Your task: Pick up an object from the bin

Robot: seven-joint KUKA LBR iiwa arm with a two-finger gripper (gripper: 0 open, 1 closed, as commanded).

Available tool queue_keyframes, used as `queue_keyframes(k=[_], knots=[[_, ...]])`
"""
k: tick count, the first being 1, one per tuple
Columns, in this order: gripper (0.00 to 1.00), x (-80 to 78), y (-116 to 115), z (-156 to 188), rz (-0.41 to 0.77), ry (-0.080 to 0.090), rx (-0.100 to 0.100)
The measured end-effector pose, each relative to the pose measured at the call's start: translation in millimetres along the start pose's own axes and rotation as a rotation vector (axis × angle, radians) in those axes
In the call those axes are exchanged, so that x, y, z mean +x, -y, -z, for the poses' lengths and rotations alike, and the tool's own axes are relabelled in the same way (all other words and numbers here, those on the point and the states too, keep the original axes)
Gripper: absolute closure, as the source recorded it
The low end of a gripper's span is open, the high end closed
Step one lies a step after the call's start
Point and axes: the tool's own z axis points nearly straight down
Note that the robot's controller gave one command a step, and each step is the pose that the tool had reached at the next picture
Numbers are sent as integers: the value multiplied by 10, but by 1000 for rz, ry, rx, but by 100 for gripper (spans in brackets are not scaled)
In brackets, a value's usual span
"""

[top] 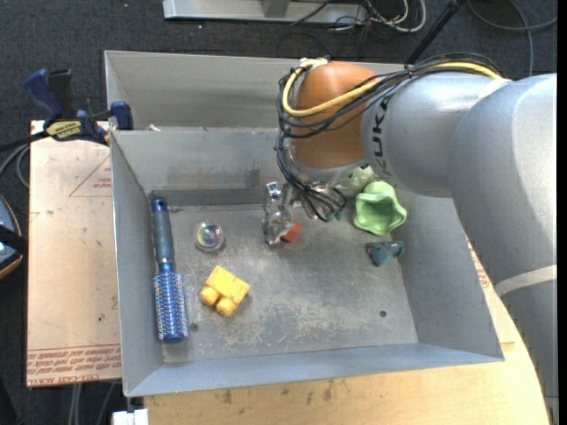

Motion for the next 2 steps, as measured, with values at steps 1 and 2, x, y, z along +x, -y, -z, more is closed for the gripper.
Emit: queue_keyframes(k=[1,2], knots=[[0,4,2,-16,0,2,1],[0,773,501,157,120,-18,1]])
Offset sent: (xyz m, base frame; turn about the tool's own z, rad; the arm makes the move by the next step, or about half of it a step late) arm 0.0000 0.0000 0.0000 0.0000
